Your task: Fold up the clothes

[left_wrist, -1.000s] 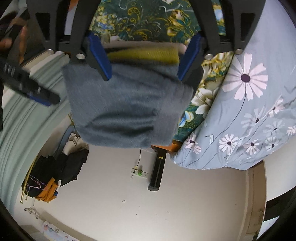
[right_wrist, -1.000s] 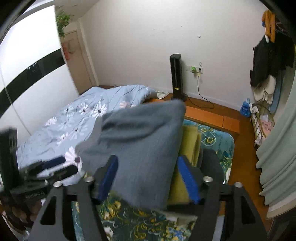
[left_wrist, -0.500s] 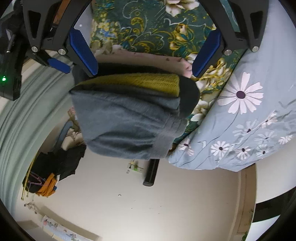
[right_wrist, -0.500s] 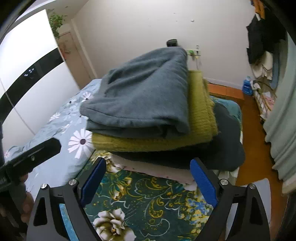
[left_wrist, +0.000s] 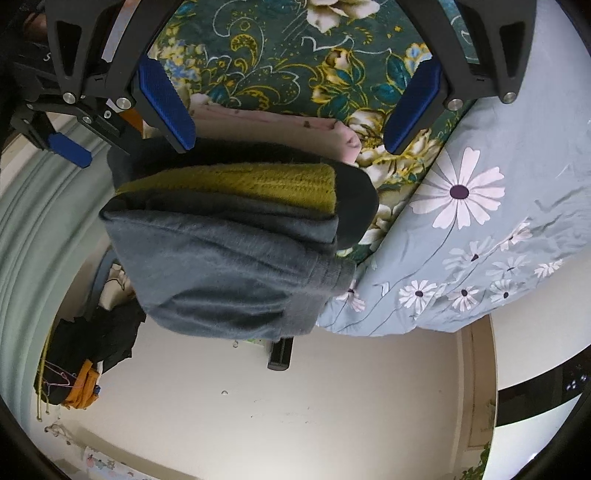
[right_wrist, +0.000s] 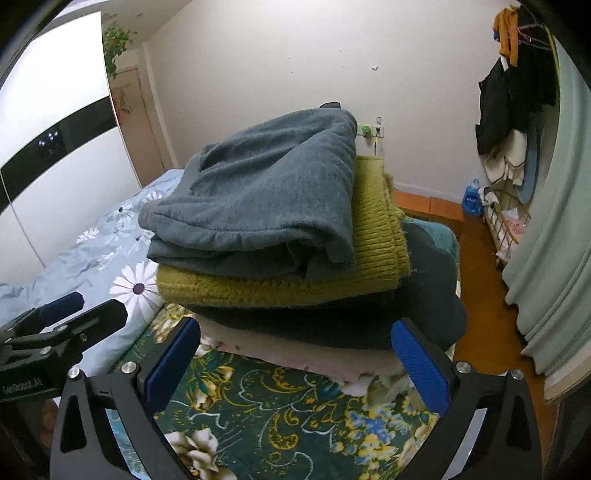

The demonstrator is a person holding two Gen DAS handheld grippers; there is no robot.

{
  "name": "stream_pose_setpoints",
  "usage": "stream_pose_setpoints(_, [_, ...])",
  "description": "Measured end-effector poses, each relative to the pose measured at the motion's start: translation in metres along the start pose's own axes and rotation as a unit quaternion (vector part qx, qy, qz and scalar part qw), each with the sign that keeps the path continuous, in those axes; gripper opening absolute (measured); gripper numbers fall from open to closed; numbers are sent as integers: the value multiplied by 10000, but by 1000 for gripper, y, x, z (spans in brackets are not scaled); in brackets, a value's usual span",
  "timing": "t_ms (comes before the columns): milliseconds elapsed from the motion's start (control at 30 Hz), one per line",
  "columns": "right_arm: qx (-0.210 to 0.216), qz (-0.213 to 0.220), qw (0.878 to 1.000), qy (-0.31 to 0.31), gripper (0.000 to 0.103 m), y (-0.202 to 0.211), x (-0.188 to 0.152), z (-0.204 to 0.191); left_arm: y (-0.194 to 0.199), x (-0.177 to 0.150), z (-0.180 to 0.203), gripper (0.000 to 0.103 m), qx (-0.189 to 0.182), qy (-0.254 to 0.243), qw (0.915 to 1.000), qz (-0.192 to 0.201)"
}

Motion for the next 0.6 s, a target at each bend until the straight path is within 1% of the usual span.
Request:
stream_pose_setpoints(233, [-73, -176, 9998, -106, 103, -9, -18, 7, -22, -20, -9, 103, 204, -97, 9995, -202])
stream_pose_setpoints(400, [-109, -249, 9996, -99, 103, -15, -22, 9, -31, -23, -13, 103, 240, -24, 9993, -293])
stream_pose_setpoints(600, [-123, -275, 9995, -98, 103, -18, -22, 12, -34, -22, -12, 103, 236, -8, 9992, -310])
Point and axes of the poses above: each gripper's, at about its wrist camera, not at the fingertips, and y roughly against the way its jaws point, z to its right, x to its top, the point moved 5 cm from there along -y, roughly the way its jaws point, and after that the axes turned 15 degrees about y, right-handed, at the moved point
